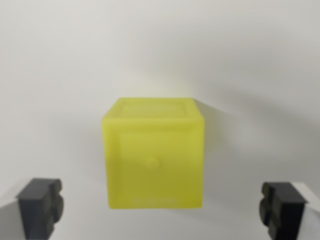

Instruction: Pick yellow cube

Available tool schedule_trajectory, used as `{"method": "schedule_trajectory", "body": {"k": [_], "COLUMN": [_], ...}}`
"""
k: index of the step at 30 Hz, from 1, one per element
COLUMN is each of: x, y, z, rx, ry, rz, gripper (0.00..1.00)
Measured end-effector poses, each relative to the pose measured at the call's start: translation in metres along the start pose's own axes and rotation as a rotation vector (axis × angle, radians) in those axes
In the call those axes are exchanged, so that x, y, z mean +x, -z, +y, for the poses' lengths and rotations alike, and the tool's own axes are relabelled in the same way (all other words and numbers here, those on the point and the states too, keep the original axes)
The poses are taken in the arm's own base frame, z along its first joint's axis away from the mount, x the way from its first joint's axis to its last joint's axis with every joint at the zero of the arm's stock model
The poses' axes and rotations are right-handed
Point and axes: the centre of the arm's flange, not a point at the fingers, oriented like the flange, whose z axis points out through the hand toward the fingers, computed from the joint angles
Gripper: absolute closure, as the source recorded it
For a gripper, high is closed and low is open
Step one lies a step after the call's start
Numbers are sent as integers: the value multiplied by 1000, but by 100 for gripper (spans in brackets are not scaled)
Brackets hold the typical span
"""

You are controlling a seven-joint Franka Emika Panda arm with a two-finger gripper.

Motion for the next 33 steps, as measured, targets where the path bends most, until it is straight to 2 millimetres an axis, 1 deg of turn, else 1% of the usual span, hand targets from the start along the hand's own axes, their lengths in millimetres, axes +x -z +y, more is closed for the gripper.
{"method": "schedule_trajectory", "body": {"k": [4,7,25,29,30,33], "x": [-7,-9,-10,-10,-10,-10], "y": [-9,-13,-56,-61,-61,-60], "z": [3,4,4,4,4,4], "rx": [1,1,1,1,1,1], "ry": [18,22,27,29,29,29], "rz": [1,1,1,2,2,2], "gripper": [0,0,0,0,100,100]}}
